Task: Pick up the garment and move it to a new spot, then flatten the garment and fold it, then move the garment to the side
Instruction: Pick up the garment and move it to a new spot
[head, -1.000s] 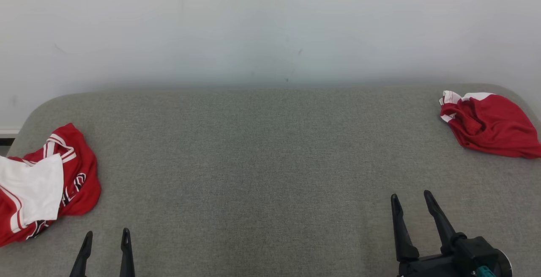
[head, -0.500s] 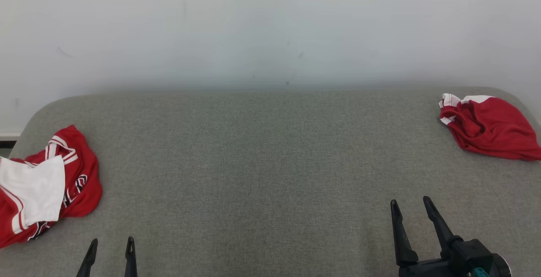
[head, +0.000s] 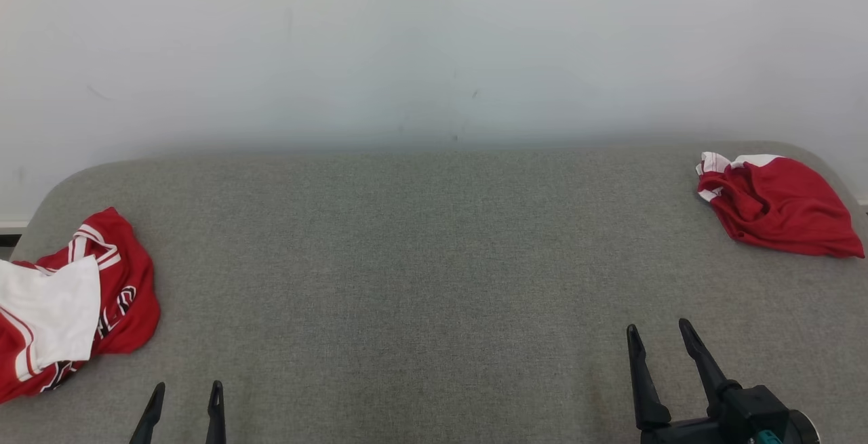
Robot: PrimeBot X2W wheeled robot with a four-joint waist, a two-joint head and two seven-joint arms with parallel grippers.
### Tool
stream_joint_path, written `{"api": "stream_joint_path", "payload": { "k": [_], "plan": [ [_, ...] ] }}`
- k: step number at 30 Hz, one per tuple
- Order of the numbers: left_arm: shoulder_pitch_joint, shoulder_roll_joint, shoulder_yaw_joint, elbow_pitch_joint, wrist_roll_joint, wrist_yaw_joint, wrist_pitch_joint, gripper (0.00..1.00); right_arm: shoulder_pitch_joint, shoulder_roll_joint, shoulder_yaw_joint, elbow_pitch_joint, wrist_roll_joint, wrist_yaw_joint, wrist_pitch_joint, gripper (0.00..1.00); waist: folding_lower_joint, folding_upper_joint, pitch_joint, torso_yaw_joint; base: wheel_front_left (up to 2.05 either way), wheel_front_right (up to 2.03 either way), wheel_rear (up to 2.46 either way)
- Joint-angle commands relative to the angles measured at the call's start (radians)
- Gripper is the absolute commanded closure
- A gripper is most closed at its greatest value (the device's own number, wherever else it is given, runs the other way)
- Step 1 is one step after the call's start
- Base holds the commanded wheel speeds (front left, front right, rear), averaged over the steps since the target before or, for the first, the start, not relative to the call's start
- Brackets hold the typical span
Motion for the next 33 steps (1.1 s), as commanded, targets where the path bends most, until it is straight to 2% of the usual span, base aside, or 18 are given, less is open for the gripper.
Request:
{"api": "stream_joint_path", "payload": {
  "k": [1,33],
  "plan": [
    [-0.007,0.003,-0.001,0.000,0.000,-0.001,-0.003,0.00,0.003,0.004,0.000,0.001,0.002,-0.003,0.000,0.00,0.0000,0.0000,0.000,0.000,0.00,0.00,0.00],
    [0.001,0.009,-0.005,0.008,-0.020,0.013,-0.003,0.00,0.010,0.004,-0.001,0.026,0.009,-0.003,0.000,0.00,0.0000,0.0000,0.002,0.022,0.00,0.00,0.00]
  ]
}}
